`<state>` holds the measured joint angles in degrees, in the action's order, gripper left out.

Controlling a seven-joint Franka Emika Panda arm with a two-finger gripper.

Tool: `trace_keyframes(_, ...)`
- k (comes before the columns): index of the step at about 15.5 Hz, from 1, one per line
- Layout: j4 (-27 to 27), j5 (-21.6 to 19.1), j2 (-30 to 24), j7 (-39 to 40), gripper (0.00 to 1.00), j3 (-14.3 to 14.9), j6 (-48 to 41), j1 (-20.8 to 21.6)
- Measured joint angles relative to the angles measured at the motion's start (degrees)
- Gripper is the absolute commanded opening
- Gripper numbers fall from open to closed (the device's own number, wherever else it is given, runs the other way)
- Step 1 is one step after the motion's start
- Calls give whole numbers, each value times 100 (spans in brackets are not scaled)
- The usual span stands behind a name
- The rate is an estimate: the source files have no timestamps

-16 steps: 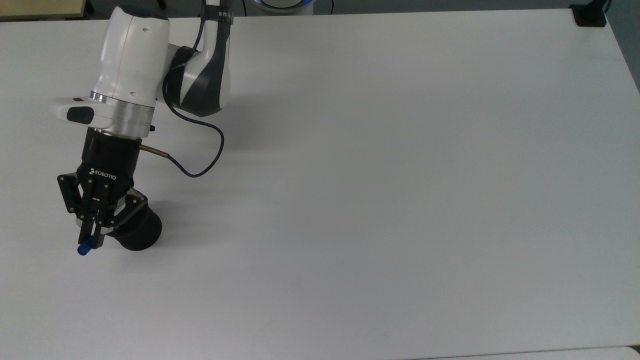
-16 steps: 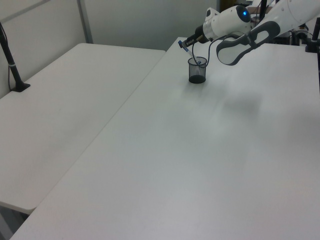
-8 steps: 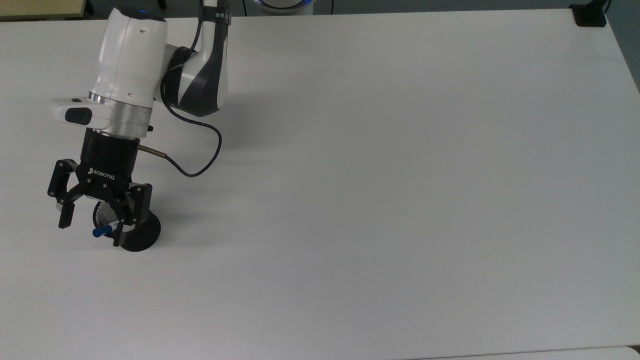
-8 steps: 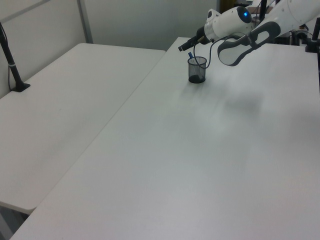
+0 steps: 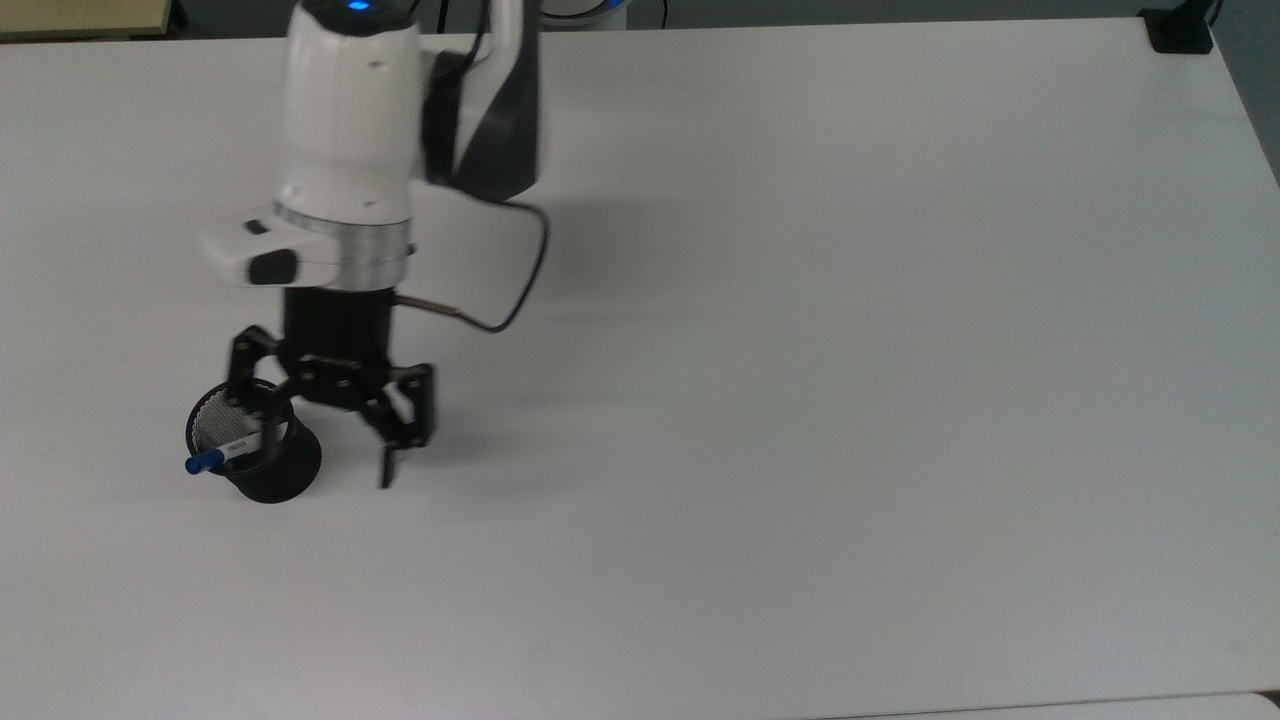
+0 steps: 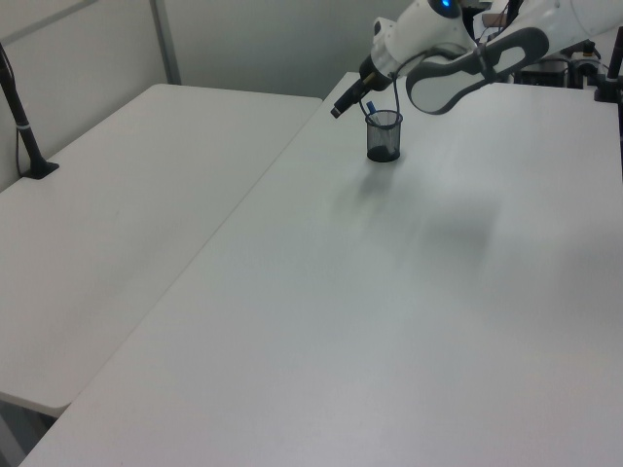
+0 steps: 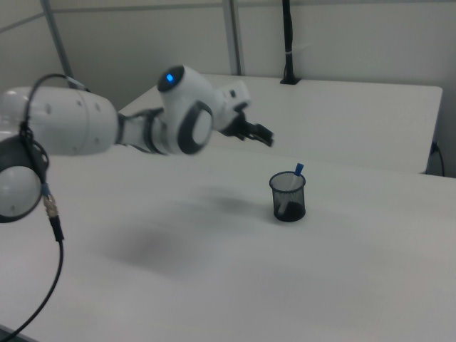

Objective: Insert the marker

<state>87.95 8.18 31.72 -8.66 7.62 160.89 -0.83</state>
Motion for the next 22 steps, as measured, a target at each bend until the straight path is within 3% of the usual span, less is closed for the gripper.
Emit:
trace_keyframes(6, -54, 0, -1079, -82, 100, -20, -3106, 884)
trace_keyframes(11, -26, -5, -1858, -31, 100, -298, -5429, 1020)
trace_keyframes(16, 11, -438, -2172, 465, 100, -401, -6185, 847)
trace_keyframes(22, 77, -501, -2445, 752, 100, -549, -6578, 447)
